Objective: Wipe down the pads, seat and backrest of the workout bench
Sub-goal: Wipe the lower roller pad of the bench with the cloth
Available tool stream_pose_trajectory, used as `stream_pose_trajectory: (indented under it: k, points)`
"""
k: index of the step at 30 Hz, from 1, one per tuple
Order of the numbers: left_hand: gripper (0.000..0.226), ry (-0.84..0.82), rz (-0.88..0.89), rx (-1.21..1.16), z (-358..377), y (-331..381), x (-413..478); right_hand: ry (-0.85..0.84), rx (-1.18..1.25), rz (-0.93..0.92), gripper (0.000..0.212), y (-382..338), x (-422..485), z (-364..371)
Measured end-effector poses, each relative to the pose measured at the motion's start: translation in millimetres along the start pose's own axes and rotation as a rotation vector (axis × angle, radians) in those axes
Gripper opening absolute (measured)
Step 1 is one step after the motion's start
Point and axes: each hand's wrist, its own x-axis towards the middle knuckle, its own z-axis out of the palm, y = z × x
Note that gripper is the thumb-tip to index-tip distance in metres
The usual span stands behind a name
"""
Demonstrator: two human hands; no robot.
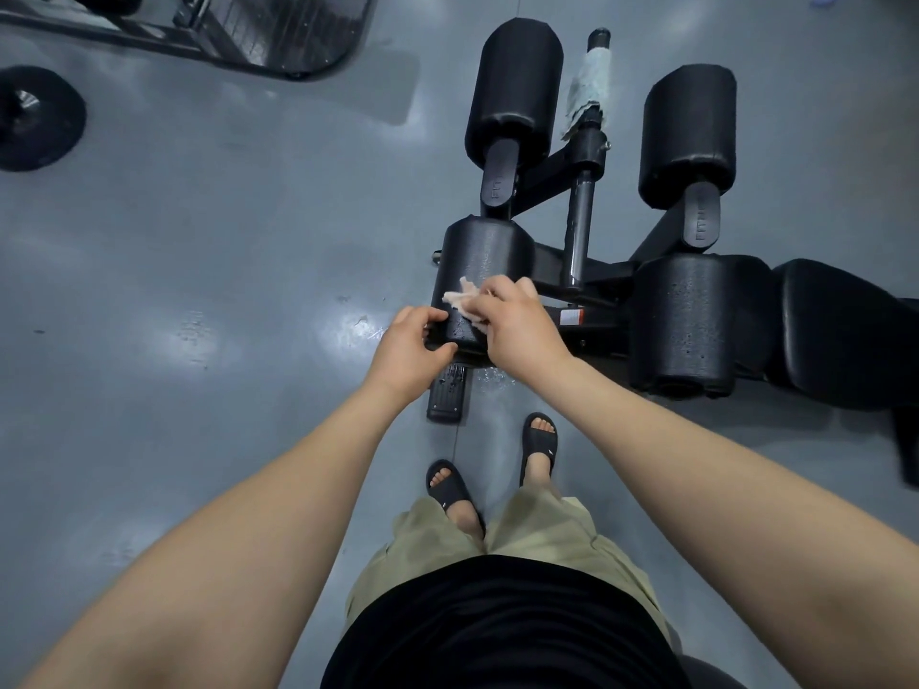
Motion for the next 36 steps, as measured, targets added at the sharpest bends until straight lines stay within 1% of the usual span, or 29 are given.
stream_pose_trajectory:
  k: [5,8,10,12,14,16,18,20,21,23,25,27,31,36]
  points:
    - [0.035,0.008,-0.008,-0.024,0,-1,-1,-0.062,0.007,-0.044,0.033,-3,-20,4]
    - [0.036,0.024,-0.002,-0.042,2,1,-4,-0.100,0.016,-0.030,0.030,-4,-30,-3]
    - [0.036,0.034,0.042,0.002,4,4,-5,-0.068,0.006,0.028,0.024,-3,-28,-10]
    - [0.037,0.040,0.094,0.060,6,6,-6,0.050,-0.004,0.111,0.018,-2,-17,-15]
    - [0.041,0.040,0.119,0.090,8,6,-7,0.151,-0.010,0.190,0.020,-1,1,-18]
    - [0.044,0.030,0.137,0.104,9,6,-10,0.155,-0.005,0.252,0.026,1,22,-17]
    - [0.045,0.020,0.169,0.107,10,6,-13,0.079,-0.035,0.273,0.028,7,34,-11]
    - [0.043,0.015,0.196,0.098,9,6,-15,0.016,-0.080,0.226,0.028,12,35,-5]
    - [0.042,0.016,0.196,0.081,7,6,-17,0.013,-0.079,0.203,0.027,13,33,-2]
    - [0.039,0.032,0.157,0.017,3,4,-17,0.018,-0.054,0.142,0.026,12,26,-3]
    - [0.037,0.063,0.097,-0.043,-2,1,-15,0.001,-0.047,0.053,0.030,8,17,-4]
    - [0.039,0.080,0.048,-0.017,-5,-3,-11,-0.025,-0.064,-0.018,0.032,3,10,-3]
    - [0.049,0.018,-0.034,0.047,-5,-7,-5,-0.076,-0.086,-0.090,0.033,-6,-3,2]
    - [0.056,-0.026,-0.058,0.053,-1,-5,-3,-0.125,-0.065,-0.136,0.035,-9,-21,0]
